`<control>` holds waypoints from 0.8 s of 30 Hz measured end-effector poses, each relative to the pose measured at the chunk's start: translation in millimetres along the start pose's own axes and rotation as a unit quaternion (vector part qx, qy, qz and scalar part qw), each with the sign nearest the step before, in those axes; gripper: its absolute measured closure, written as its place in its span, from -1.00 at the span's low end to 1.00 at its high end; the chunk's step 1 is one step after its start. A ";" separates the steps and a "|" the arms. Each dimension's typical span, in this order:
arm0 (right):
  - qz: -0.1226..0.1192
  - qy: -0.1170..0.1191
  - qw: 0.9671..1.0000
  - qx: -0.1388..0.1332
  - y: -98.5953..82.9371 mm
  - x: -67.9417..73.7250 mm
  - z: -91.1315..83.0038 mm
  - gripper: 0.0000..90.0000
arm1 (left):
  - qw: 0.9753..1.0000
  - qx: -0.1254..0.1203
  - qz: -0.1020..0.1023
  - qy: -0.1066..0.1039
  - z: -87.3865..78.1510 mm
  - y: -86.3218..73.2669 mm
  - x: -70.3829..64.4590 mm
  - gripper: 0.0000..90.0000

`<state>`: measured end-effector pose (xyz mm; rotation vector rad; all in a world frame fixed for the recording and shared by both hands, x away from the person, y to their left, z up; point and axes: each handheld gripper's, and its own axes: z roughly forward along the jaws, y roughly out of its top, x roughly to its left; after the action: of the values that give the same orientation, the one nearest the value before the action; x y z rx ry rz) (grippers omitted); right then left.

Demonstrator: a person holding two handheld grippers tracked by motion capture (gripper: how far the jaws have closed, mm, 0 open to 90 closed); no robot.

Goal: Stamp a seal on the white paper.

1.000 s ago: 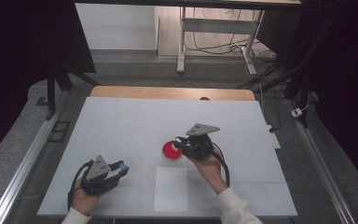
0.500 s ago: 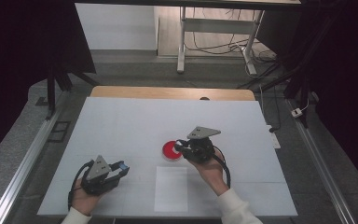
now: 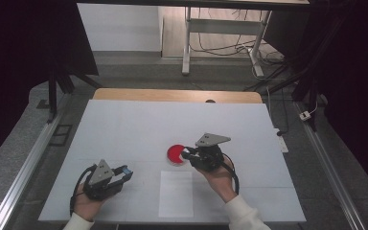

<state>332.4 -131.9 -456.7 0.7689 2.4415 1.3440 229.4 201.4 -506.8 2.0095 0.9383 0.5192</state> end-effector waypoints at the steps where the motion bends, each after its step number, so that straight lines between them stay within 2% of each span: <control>1: 0.000 0.001 1.000 0.000 -0.2 0.3 -0.3 0.67 | 1.000 0.000 0.000 0.000 0.0 0.0 0.0 0.45; 24: -0.016 0.028 0.999 0.012 -3.6 20.5 -2.3 0.67 | 1.000 0.001 0.000 0.000 0.1 -0.1 0.3 0.45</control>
<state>313.2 -123.6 -457.8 0.7047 2.5050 1.3454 229.6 201.6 -507.0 2.0113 0.9385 0.5186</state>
